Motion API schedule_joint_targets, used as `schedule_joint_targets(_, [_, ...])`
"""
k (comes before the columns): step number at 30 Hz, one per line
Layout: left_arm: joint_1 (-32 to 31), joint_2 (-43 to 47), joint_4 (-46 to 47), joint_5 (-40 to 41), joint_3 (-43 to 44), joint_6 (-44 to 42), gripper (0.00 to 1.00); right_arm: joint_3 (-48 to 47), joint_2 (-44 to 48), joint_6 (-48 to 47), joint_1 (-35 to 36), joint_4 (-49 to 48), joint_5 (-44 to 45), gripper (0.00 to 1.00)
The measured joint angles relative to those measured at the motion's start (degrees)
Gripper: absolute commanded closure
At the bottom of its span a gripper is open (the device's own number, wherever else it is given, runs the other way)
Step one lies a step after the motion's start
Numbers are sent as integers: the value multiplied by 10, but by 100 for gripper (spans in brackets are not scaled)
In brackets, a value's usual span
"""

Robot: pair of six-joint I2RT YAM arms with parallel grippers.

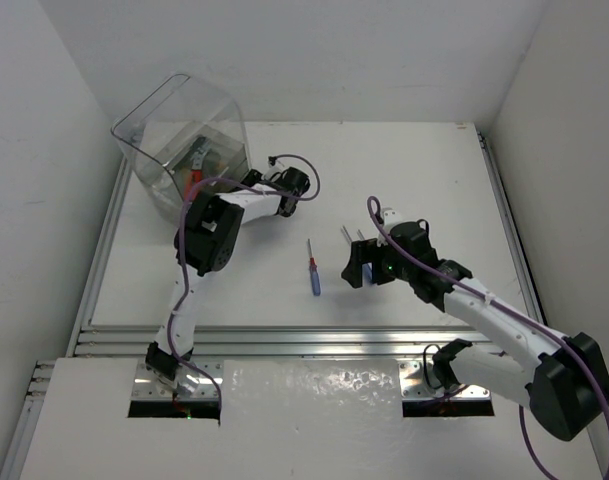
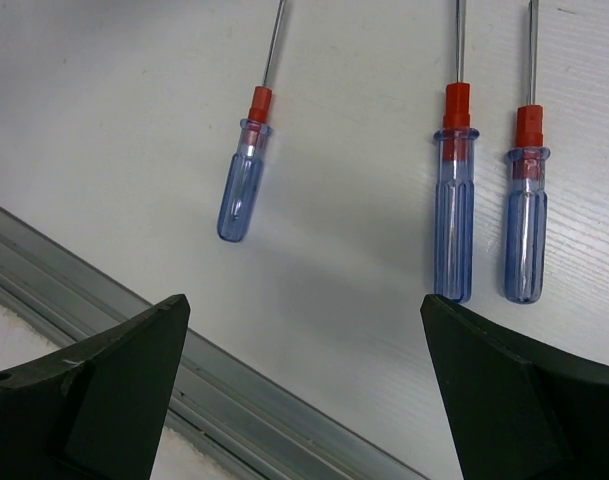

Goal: Sort the tools into containers

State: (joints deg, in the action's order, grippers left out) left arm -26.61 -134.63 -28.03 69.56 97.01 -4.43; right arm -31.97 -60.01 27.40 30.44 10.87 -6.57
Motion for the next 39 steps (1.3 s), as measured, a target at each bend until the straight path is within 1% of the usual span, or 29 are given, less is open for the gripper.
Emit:
schedule_joint_targets(4, [0,-5,45,17,-12,-28,66,3,5,0,-1,-3,-4,1])
schedule_joint_targets(6, [0,-7,66,24,-17,-42,67,3,7,0,-1,-4,-7,1])
schedule_joint_targets(7, [0,-7,75,26,-19,-49,70,3,7,0,-1,-5,-8,1])
schedule_joint_targets(9, [0,-11,91,31,-19,-59,73,4,8,0,-1,-6,-10,1])
schedule_joint_targets(10, [0,-14,99,34,-19,-65,77,5,10,0,-1,-6,-10,1])
schedule_joint_targets(13, [0,-22,114,50,-19,-82,82,5,12,0,-2,-7,-10,1])
schedule_joint_targets(19, [2,-27,143,63,-19,-111,83,6,12,1,-3,-15,-13,1])
schedule_joint_targets(20, [3,-29,149,64,-20,-117,86,7,12,1,-3,-16,-14,1])
schedule_joint_targets(21, [3,-30,154,67,-20,-121,94,7,12,1,-3,-16,-14,1])
schedule_joint_targets(22, [4,-31,159,71,-20,-124,99,8,12,1,-3,-17,-14,1])
schedule_joint_targets(23, [5,-31,162,73,-20,-130,100,9,12,1,-3,-17,-15,1])
schedule_joint_targets(31, [5,-32,176,73,-23,-159,100,13,14,1,-3,-18,-16,1])
schedule_joint_targets(39, [-3,-32,180,74,-26,-160,100,13,14,3,-3,-18,-16,1])
